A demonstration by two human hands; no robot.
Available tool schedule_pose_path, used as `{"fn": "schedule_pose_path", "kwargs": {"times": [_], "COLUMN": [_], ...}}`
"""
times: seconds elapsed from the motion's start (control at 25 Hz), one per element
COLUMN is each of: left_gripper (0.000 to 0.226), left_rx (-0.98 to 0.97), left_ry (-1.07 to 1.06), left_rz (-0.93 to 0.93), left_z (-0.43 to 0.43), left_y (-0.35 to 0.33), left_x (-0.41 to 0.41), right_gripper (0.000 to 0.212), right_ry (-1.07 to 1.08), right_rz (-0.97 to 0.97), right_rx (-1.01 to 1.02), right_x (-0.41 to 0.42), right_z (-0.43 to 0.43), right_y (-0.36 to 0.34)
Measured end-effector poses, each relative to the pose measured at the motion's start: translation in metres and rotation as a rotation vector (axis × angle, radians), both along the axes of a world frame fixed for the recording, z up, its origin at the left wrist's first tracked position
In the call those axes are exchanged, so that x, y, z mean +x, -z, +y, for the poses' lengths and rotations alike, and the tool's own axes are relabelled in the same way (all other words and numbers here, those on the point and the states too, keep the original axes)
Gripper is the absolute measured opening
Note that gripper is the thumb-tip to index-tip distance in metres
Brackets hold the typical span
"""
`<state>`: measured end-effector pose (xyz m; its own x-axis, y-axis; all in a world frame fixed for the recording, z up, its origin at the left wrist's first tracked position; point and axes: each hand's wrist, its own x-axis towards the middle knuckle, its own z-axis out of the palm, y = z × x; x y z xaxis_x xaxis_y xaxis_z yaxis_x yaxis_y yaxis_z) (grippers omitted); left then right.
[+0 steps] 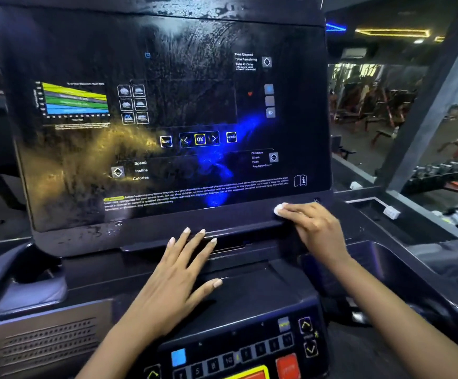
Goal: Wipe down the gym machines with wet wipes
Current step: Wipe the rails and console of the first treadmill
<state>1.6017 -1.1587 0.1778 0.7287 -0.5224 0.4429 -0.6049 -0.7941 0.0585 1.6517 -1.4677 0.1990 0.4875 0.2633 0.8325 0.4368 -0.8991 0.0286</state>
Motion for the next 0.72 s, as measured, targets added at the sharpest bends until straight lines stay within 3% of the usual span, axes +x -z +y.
{"fn": "schedule_pose_path", "kwargs": {"times": [0.16, 0.28, 0.52, 0.72], "left_gripper": [0.068, 0.069, 0.069, 0.066], "left_rx": [0.030, 0.031, 0.010, -0.081], "left_ry": [-0.070, -0.102, -0.103, -0.186], "left_rz": [-0.019, -0.017, 0.028, 0.024], "left_z": [-0.009, -0.011, -0.009, 0.009], "left_y": [0.004, 0.005, -0.002, -0.008], "left_x": [-0.003, -0.005, -0.006, -0.033], "right_gripper": [0.022, 0.019, 0.004, 0.007], "right_ry": [0.147, 0.116, -0.165, -0.305], "right_rz": [-0.019, -0.024, 0.100, 0.159], "right_rx": [0.249, 0.360, 0.100, -0.079], "right_x": [0.007, 0.007, 0.010, 0.009], "right_z": [-0.026, -0.009, 0.064, 0.125], "right_y": [-0.006, -0.004, -0.012, -0.013]}}
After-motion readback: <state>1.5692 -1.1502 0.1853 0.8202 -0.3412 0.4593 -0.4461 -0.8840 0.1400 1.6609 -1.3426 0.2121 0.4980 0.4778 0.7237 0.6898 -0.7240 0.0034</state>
